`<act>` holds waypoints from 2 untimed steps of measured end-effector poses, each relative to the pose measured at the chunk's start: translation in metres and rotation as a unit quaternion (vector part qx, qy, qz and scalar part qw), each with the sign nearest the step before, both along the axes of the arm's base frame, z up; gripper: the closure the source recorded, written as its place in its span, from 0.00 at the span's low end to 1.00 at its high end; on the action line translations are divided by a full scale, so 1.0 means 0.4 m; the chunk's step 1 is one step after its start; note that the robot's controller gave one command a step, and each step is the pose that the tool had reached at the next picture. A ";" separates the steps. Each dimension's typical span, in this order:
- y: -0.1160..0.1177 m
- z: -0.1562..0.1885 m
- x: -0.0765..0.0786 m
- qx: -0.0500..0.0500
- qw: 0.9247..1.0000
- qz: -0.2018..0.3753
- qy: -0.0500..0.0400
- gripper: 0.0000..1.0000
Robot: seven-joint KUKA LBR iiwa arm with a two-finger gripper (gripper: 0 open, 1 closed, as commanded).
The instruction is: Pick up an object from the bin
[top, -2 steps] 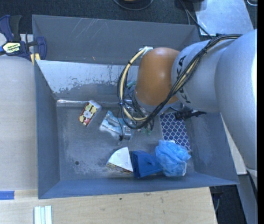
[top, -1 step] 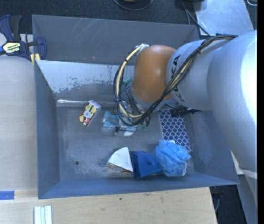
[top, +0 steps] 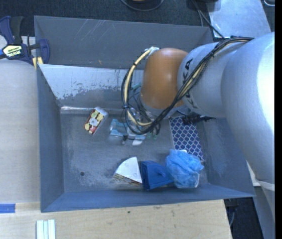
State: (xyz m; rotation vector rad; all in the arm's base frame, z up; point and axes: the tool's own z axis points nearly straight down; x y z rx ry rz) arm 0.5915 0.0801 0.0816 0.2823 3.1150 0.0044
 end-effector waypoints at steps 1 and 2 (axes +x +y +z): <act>0.018 0.231 0.012 0.000 1.000 0.020 -0.006 1.00; -0.004 -0.034 0.031 0.000 1.000 0.016 -0.001 1.00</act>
Offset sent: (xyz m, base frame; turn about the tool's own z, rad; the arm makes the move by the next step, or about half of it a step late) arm 0.0114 -0.0011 -0.0116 -0.0329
